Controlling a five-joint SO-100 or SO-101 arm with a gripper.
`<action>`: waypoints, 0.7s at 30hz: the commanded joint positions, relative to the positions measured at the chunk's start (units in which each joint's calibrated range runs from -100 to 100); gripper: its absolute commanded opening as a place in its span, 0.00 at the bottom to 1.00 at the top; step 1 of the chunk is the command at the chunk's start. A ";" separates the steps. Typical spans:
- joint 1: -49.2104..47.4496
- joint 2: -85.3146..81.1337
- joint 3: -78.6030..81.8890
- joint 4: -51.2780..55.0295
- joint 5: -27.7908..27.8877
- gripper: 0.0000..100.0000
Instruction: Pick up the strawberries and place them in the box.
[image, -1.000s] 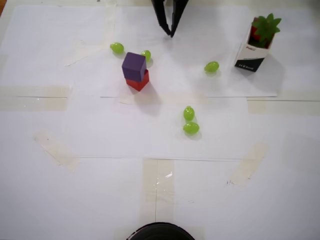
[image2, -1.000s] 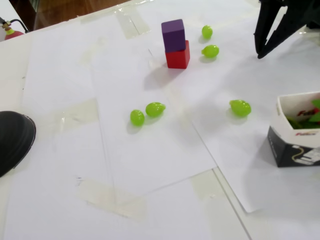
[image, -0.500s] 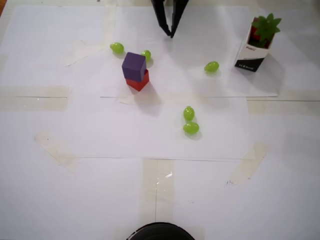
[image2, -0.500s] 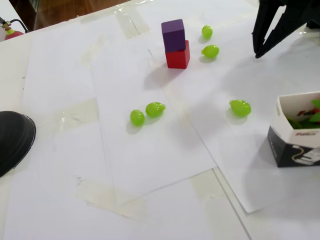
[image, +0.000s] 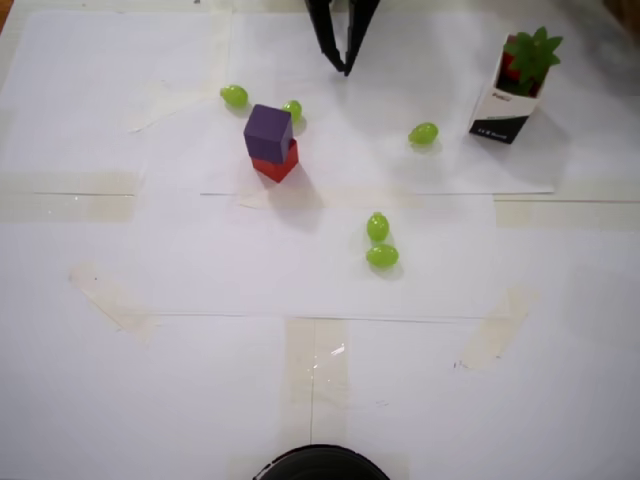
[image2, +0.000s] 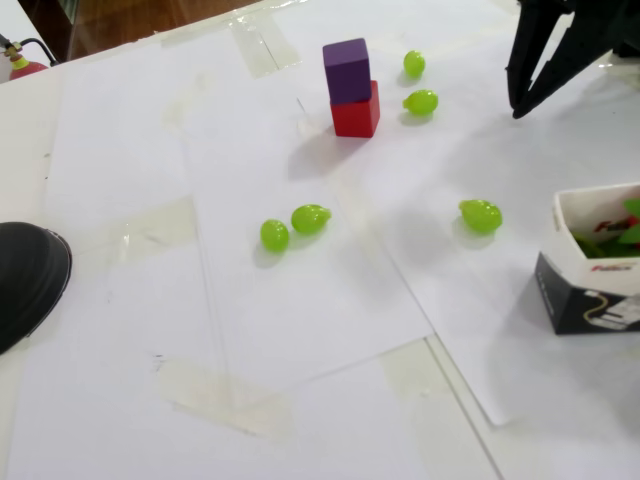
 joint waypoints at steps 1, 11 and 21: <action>0.95 -0.77 0.00 -0.64 0.49 0.00; 1.61 -0.77 0.00 8.35 -0.54 0.00; 0.14 -0.77 0.00 10.63 -0.44 0.00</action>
